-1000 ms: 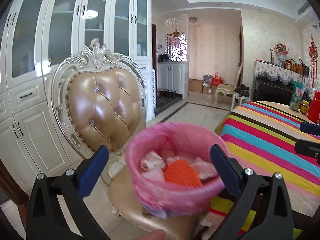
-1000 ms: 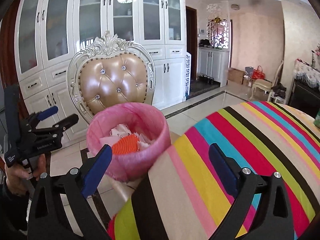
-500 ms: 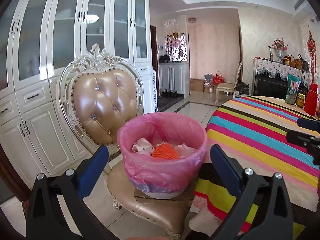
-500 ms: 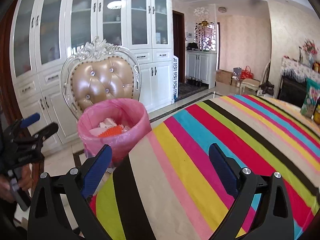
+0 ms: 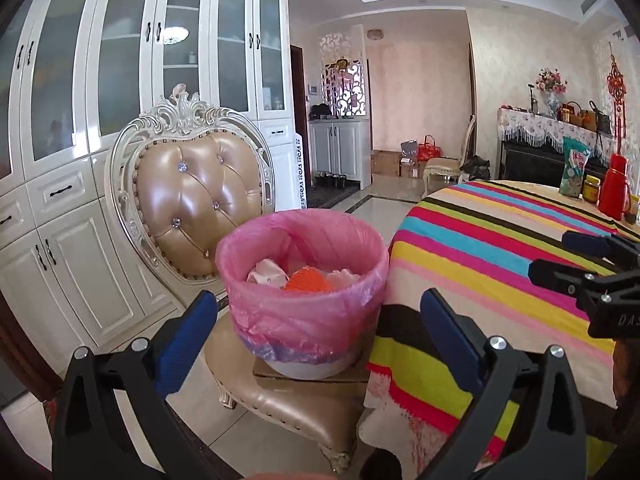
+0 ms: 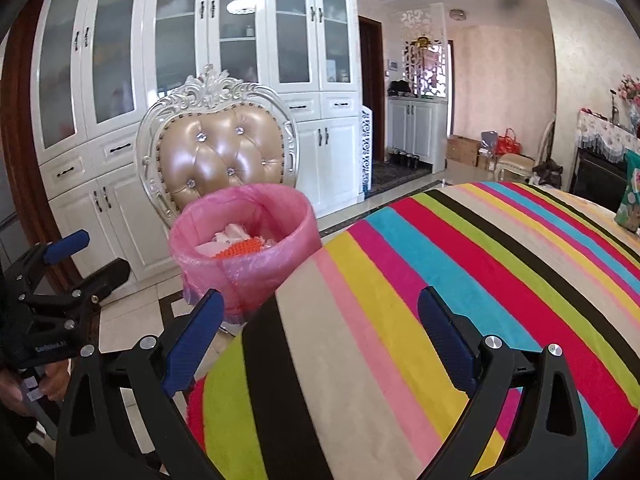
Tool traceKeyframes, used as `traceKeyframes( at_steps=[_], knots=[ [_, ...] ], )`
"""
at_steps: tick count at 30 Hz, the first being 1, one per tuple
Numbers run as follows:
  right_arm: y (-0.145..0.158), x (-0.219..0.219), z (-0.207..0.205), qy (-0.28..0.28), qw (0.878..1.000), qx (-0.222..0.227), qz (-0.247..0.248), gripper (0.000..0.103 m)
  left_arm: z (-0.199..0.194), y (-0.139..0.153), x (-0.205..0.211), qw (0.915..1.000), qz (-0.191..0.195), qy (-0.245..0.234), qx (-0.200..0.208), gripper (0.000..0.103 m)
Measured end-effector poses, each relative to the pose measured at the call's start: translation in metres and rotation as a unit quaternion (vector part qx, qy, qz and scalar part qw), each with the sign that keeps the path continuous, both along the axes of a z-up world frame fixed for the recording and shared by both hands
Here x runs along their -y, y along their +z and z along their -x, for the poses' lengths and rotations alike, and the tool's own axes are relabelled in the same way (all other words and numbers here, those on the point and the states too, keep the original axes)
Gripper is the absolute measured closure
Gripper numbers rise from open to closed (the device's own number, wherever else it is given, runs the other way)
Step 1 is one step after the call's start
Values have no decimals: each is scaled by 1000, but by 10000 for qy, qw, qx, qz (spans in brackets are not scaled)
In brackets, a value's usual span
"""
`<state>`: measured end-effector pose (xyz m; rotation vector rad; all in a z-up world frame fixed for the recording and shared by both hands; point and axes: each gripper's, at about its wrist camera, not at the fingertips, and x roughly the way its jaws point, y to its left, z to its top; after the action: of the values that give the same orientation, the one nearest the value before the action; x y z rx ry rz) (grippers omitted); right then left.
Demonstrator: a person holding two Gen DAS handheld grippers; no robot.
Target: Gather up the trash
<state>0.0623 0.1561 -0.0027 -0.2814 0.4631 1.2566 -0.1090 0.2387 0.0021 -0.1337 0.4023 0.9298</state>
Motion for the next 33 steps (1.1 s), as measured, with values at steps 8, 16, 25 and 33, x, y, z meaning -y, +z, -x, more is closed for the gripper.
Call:
traceKeyframes(
  at_steps=[8, 16, 25, 33],
  knots=[
    [1, -2, 10, 93, 9998, 159, 30, 12, 8, -9, -2, 10000, 69, 61, -34, 5],
    [7, 4, 15, 166, 9995, 171, -225, 12, 8, -11, -4, 10000, 83, 46, -21, 5],
    [17, 12, 21, 247, 9980, 271, -507, 12, 15, -12, -2, 9999, 102, 94, 14, 5],
    [19, 11, 24, 272, 9978, 323, -503, 12, 18, -10, 0, 9999, 60, 91, 59, 5]
  ],
)
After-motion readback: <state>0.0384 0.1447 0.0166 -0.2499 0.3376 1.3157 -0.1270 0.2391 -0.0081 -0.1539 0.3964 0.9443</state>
